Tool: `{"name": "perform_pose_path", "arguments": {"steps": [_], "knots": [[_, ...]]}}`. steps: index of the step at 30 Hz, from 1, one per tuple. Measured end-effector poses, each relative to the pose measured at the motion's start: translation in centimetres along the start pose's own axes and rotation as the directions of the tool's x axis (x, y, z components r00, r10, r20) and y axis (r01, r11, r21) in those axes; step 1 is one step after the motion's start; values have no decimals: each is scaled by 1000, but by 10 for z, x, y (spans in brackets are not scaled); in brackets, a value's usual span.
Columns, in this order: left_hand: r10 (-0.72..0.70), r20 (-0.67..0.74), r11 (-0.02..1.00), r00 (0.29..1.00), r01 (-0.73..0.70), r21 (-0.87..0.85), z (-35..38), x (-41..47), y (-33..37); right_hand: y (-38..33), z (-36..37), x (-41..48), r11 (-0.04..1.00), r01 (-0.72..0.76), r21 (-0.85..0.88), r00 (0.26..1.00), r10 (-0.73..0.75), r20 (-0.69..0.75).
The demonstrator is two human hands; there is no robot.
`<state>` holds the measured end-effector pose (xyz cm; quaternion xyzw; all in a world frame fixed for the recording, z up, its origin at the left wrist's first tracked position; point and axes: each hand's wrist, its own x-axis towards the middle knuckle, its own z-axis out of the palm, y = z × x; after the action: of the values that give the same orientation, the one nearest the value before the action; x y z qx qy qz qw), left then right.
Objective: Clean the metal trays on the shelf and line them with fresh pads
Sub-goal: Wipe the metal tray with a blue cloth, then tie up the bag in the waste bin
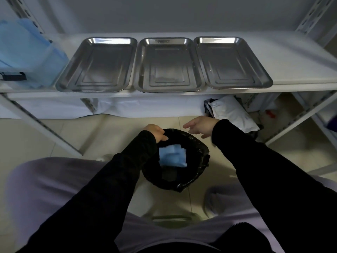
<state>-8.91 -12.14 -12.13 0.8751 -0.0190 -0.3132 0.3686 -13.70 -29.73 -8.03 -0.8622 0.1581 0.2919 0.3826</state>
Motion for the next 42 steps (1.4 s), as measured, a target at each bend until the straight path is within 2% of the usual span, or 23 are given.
{"name": "perform_pose_path", "arguments": {"steps": [8, 18, 22, 28, 32, 37, 39, 42], "knots": [[50, -242, 989, 969, -82, -123, 2, 1, -2, -5, 3, 5, 993, 59, 106, 996, -52, -70], [55, -385, 947, 921, -170, -272, 12, -5, -12, -1, 30, 15, 912, 176, 371, 974, -105, -203], [-10, -364, 939, 931, -116, -324, 24, 1, -30, 9, 51, 25, 857, 171, 487, 963, -41, -266], [-103, -345, 956, 933, -3, -294, 33, 18, -56, 26, 78, 44, 758, 136, 638, 932, 119, -341], [-184, -319, 960, 930, 100, -262, 37, 28, -66, 40, 87, 58, 752, 70, 656, 893, 245, -377], [-306, -279, 947, 910, 263, -182, 40, 35, -73, 55, 92, 61, 867, -170, 468, 842, 375, -387], [-339, -275, 939, 900, 304, -162, 43, 36, -74, 61, 93, 64, 867, -287, 408, 823, 441, -359], [-382, -257, 921, 888, 343, -185, 46, 39, -78, 65, 94, 70, 838, -349, 420, 812, 494, -311]]}}
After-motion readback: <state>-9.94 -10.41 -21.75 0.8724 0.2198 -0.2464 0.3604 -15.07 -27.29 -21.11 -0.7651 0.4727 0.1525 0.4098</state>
